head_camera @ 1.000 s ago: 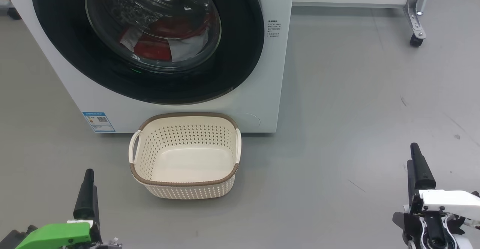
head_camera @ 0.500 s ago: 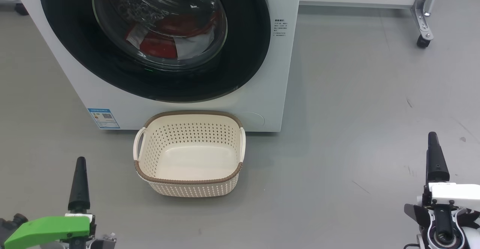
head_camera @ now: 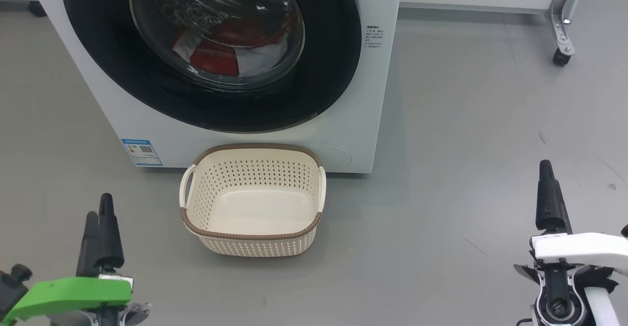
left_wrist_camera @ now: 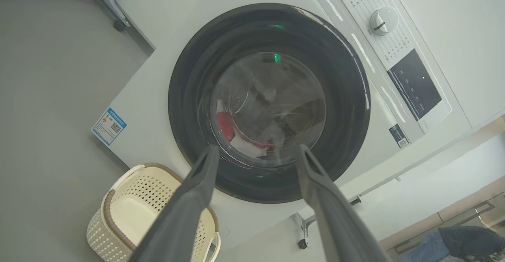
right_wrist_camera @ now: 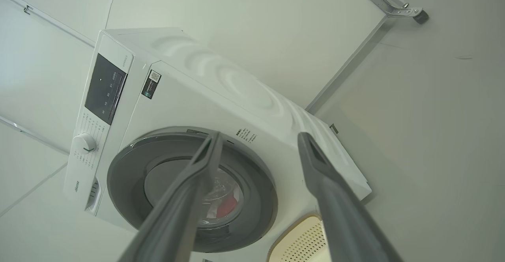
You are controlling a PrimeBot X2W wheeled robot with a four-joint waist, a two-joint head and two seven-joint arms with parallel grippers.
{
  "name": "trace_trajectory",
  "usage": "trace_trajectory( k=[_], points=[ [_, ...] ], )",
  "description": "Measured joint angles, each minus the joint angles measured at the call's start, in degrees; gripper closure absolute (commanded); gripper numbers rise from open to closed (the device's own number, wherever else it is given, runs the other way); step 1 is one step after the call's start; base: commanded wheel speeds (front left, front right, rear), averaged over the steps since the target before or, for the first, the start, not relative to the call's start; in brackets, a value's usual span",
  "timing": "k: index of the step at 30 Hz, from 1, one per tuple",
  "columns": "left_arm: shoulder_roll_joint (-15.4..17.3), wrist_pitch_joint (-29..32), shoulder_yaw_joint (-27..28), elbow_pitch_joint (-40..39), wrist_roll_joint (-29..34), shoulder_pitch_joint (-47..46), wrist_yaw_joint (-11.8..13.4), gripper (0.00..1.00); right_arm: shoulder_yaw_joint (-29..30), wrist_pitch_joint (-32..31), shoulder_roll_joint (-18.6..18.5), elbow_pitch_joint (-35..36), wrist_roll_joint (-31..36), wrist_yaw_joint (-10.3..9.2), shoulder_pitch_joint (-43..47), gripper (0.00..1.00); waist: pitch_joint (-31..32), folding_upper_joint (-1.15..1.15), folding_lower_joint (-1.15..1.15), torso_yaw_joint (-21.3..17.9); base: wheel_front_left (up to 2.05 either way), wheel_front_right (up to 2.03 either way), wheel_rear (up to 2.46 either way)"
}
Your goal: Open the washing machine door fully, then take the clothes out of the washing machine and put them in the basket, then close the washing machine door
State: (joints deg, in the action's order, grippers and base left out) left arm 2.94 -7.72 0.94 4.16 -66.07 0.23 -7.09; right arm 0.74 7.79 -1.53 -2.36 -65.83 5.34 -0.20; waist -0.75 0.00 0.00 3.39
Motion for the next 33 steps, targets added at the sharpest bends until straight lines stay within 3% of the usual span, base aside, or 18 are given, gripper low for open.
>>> trace_trajectory(
  k=[10, 23, 33],
  points=[
    [0.86, -1.71, 0.88, -1.85, 15.86, 0.01, 0.0, 0.0, -0.86, 1.66, -0.15, 2.31, 11.48, -1.56, -0.54, 0.0, -0.24, 0.0, 0.0, 0.38, 0.0, 0.0, 0.0],
    [0.18, -4.2, 0.82, -3.36, 31.61, 0.02, -0.01, 0.0, -3.32, 4.15, -0.35, 4.6, 26.47, -6.11, -1.08, 0.0, -0.72, 0.0, 0.0, 0.99, 0.0, 0.0, 0.0],
    [0.19, -6.1, -2.79, -2.85, 43.28, 0.1, -0.02, 0.0, -6.35, 6.02, -0.62, 4.34, 35.76, -9.09, -1.07, 0.0, -0.91, 0.0, 0.0, 1.24, 0.0, 0.0, 0.0]
  ],
)
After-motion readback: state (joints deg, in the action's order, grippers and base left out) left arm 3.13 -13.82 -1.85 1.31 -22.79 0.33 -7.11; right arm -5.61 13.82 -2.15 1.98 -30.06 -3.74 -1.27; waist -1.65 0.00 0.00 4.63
